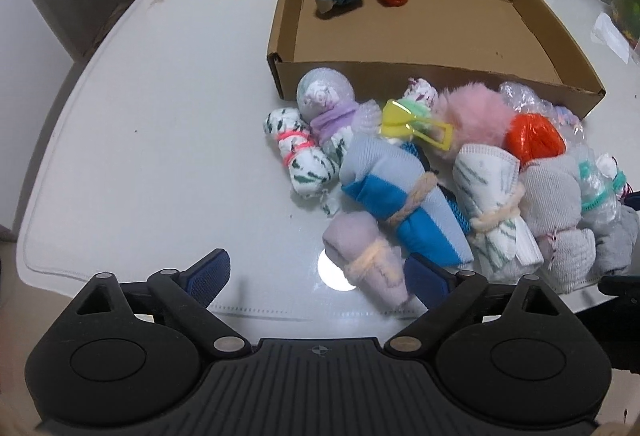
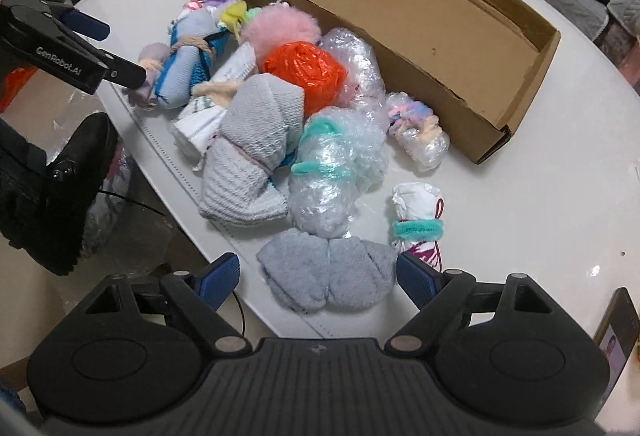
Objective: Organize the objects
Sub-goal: 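Withdraw both tools from the tray back toward the sock pile, then grasp the lavender sock roll with the left tool while the right grasps the grey sock, then place both held socks into the tray beside the blue roll and open both tools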
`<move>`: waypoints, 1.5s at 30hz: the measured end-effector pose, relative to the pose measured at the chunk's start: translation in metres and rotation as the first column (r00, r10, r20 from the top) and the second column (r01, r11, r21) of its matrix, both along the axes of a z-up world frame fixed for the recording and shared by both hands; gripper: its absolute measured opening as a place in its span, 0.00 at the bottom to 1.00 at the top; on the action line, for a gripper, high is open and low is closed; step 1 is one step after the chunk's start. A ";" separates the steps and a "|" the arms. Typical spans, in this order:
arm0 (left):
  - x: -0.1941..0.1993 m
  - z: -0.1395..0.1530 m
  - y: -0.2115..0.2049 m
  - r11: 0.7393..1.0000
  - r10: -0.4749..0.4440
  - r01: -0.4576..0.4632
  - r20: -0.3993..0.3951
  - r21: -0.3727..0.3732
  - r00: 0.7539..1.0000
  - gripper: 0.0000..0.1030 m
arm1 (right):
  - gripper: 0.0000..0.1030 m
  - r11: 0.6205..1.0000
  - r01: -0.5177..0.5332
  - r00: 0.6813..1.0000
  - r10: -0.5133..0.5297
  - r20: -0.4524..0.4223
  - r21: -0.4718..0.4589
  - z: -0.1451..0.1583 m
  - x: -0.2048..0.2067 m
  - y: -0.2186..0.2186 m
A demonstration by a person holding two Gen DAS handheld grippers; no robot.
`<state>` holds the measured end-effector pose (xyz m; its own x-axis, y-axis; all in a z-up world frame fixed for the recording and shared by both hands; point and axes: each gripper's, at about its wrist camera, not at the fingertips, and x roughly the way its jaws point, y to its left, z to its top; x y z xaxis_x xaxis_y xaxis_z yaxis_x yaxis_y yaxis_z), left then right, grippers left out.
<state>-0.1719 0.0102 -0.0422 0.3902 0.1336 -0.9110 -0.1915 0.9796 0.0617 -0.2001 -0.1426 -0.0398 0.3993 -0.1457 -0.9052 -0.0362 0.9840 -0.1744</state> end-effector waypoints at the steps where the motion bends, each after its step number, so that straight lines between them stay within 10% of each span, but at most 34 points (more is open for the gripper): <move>1: 0.000 -0.001 0.000 1.000 0.003 -0.003 0.004 -0.003 1.000 0.93 | 0.75 1.000 0.008 1.000 -0.008 -0.001 0.004 0.000 0.002 -0.002; 14: 0.004 -0.021 -0.001 0.997 0.008 -0.010 -0.016 -0.072 1.000 0.74 | 0.63 1.000 0.019 0.999 -0.018 -0.029 0.010 -0.006 0.002 -0.002; 19: 0.004 -0.017 -0.002 0.997 -0.003 0.003 0.000 -0.071 1.000 0.32 | 0.59 1.000 0.023 0.999 -0.022 -0.033 0.015 -0.003 -0.001 -0.003; 45: 0.027 0.042 0.021 1.000 0.014 -0.013 0.078 -0.016 0.997 0.31 | 0.58 0.997 0.075 0.992 -0.073 0.102 -0.020 0.049 -0.008 -0.037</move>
<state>-0.1449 0.0309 0.0002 0.4584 0.1255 -0.8799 -0.2087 0.9775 0.0307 -0.2080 -0.1797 0.0087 0.4759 -0.1990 -0.8567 0.0557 0.9789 -0.1965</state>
